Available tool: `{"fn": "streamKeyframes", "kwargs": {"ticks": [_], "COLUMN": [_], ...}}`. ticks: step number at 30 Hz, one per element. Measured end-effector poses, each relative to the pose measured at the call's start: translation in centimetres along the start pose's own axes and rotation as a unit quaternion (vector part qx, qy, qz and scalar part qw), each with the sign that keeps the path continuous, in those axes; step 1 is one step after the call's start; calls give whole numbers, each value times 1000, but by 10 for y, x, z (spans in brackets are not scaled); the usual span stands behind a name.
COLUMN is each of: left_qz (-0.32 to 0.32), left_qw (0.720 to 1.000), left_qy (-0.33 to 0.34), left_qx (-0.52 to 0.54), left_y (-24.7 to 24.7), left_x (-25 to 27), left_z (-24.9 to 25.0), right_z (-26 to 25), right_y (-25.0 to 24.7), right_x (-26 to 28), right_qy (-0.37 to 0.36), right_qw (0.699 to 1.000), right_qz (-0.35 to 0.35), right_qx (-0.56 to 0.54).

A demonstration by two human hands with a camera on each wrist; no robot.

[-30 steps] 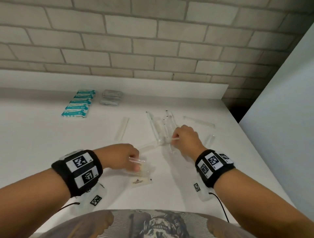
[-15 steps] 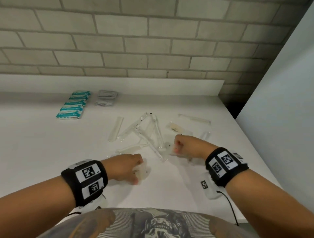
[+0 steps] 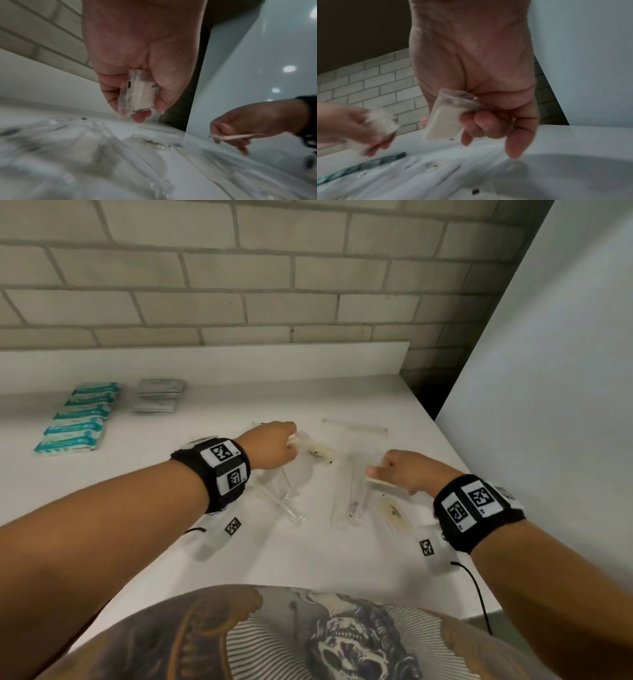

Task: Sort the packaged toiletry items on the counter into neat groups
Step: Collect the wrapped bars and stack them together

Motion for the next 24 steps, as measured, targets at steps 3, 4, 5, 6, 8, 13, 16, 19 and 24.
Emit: {"fn": "streamKeyframes", "kwargs": {"ticks": [3, 4, 5, 6, 8, 13, 16, 19, 24], "left_qz": [-21, -37, -55, -78, -106, -77, -97, -107, 0], "left_qw": [998, 996, 993, 990, 985, 991, 994, 993, 993], "left_qy": [32, 38, 46, 46, 53, 18, -46, -47, -38], "left_qx": [-55, -74, -90, -104, -128, -106, -30, -2, 114], "left_y": [5, 8, 12, 17, 28, 48, 50, 48, 34], "left_x": [-30, -37, -44, -47, -53, -53, -45, -30, 7], "left_z": [20, 26, 32, 37, 43, 44, 38, 37, 22], "right_z": [15, 19, 23, 24, 25, 21, 17, 16, 13], "right_y": [16, 23, 29, 34, 39, 40, 40, 43, 32], "right_x": [8, 9, 8, 8, 6, 2, 0, -3, -11], "right_qy": [42, 57, 71, 83, 100, 81, 58, 47, 36], "right_qw": [996, 992, 989, 987, 986, 992, 996, 997, 996], "right_qz": [-48, -52, -47, -39, -32, -42, -40, -27, 78], "right_qx": [65, 95, 118, 129, 127, 85, 52, 60, 12]}}
Point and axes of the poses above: each hand's wrist, its own x-axis away from the middle knuckle, its own y-axis out of the palm, z = x × y, the point moved 2 cm from there along -x, towards the middle knuckle, and after that the axes turned 7 degrees about -y, right-handed, at the moved point
